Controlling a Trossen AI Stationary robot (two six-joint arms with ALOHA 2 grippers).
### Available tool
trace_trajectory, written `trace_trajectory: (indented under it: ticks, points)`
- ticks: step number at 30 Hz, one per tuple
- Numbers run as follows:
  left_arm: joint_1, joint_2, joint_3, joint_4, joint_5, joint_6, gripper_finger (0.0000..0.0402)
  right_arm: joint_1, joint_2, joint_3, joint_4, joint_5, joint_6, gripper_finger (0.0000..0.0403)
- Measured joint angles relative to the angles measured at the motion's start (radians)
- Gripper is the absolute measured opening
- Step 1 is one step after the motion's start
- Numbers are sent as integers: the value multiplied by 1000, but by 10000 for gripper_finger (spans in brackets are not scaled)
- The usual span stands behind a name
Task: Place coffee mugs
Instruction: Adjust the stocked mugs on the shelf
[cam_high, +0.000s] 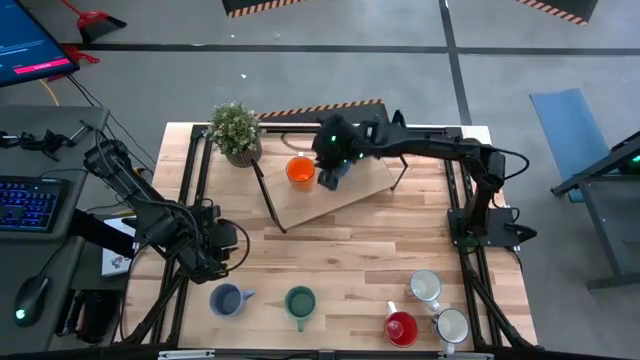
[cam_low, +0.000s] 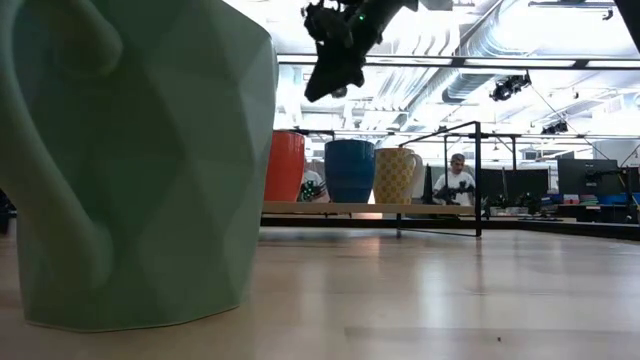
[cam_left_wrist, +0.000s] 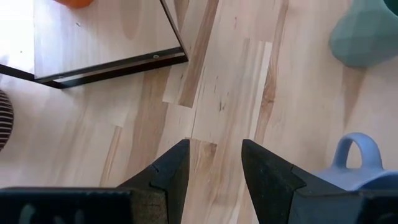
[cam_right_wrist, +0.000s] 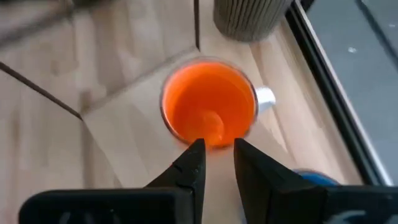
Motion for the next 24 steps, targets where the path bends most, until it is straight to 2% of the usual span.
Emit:
trace_trajectory:
  ticks: [6,24]
  points:
    - [0,0,0,0,-4,0,133,24,39,-1,-52,73,-12,62]
    - [0,0,0,0,-5,0,133,26,158,-2,5,95,-59,62]
